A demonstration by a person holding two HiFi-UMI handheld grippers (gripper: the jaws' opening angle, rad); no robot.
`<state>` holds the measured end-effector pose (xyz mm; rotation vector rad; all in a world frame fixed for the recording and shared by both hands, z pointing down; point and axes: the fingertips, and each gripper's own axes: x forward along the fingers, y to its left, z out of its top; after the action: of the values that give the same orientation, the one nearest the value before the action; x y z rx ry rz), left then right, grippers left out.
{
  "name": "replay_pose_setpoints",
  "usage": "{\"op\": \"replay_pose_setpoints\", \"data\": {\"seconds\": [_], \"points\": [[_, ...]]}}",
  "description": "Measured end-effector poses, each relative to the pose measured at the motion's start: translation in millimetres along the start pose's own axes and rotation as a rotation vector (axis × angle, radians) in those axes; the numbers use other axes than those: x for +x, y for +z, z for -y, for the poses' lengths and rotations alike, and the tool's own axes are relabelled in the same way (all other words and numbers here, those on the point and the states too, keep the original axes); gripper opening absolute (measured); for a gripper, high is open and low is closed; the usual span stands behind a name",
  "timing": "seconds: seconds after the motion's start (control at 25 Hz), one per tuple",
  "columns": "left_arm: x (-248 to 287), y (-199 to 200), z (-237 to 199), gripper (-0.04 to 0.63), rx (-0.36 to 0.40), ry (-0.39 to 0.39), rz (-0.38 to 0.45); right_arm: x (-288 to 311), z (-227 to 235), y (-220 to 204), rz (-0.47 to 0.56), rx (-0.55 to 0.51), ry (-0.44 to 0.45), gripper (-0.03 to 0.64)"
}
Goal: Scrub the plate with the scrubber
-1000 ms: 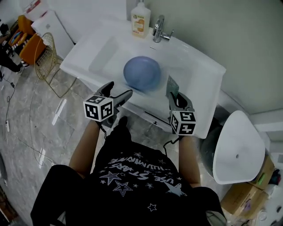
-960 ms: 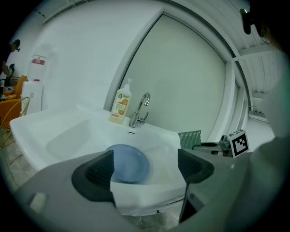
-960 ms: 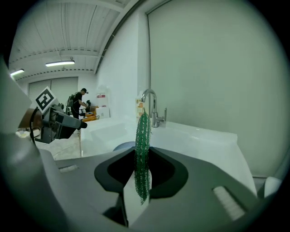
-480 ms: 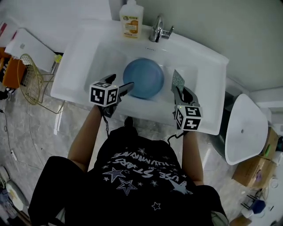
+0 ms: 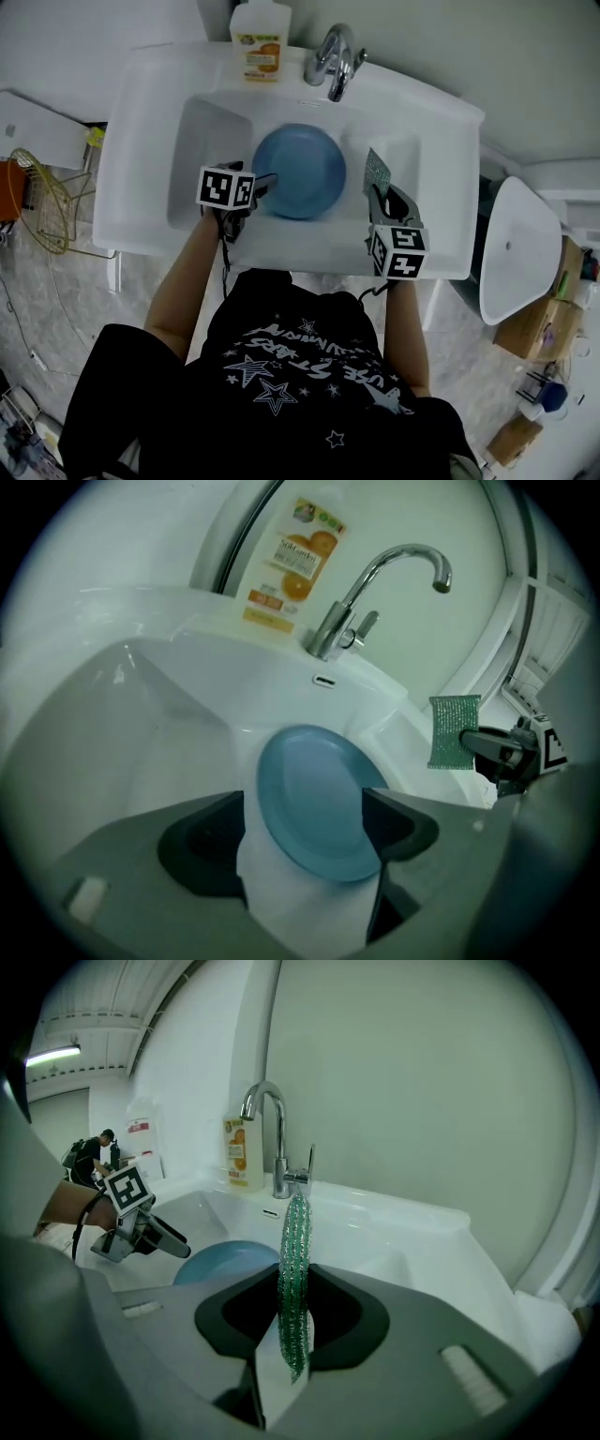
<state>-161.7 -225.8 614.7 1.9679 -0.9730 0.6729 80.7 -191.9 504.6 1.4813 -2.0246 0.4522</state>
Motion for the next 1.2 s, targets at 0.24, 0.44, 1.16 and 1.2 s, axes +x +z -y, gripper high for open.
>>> {"op": "replay_pose_setpoints", "data": {"seconds": [0.24, 0.44, 1.16, 1.2], "points": [[31, -17, -27, 0.38, -0.08, 0.018, -0.081, 16, -1, -5, -0.042, 0.01, -0.008, 0.112], [45, -28, -35, 0.257, -0.121, 0.021, -0.109, 23, -9, -7, -0.061, 0.014, -0.003, 0.112], [48, -11, -33, 0.021, -0.266, -0.006, -0.041, 34, -31, 9, -0.051, -0.064, 0.052, 0.112], [45, -8, -33, 0.021, -0.259, 0.001, -0.032, 35, -34, 11, -0.046, -0.074, 0.06, 0.112]]}}
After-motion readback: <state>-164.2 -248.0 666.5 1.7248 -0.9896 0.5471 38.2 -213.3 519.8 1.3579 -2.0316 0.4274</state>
